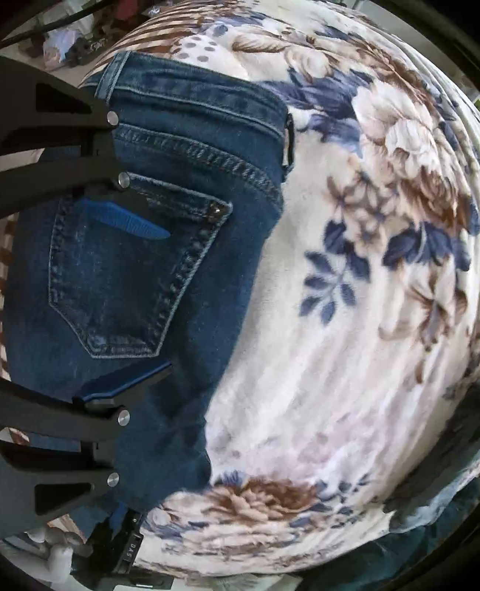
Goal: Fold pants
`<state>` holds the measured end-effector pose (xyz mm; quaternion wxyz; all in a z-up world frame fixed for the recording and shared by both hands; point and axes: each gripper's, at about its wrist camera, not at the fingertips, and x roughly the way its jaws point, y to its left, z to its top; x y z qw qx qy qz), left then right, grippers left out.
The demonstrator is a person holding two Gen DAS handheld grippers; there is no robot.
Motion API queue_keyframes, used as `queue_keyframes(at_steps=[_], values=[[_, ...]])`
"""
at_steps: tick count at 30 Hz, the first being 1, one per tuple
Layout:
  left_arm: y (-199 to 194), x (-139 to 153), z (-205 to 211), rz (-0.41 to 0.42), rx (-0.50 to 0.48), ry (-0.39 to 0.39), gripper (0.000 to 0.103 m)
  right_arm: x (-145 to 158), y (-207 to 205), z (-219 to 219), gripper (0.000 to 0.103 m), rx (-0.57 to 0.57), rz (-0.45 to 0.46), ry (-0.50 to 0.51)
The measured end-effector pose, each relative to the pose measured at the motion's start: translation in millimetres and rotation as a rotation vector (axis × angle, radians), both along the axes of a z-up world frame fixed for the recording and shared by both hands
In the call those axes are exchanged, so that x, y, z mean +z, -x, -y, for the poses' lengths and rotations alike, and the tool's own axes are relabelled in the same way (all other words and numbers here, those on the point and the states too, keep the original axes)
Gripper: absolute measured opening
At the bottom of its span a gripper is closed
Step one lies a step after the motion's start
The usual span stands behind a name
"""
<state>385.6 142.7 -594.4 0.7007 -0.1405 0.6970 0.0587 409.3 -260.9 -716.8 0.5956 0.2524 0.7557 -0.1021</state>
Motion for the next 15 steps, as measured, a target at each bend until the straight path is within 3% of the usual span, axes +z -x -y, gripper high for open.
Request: queue_keyframes(at_steps=[2,6,10,12,15], values=[[3,-2,0,-0.008,0.0,-0.012,0.065,6,-1,-3,0.003,0.018,0.032,0.055],[9,-7,-2,-0.026,0.0,-0.028,0.065,29,6,8,0.004,-0.057,0.126,0.089],[8,-1,0,-0.021,-0.002,-0.034,0.065,25,8,8,0.007,-0.012,0.149,0.084],[8,14,11,0.018,-0.033,-0.047,0.065,22,15,8,0.011,0.014,0.14,-0.012],[11,37,33,0.069,-0.089,-0.07,0.065,39,42,47,0.014,-0.109,0.169,-0.172]])
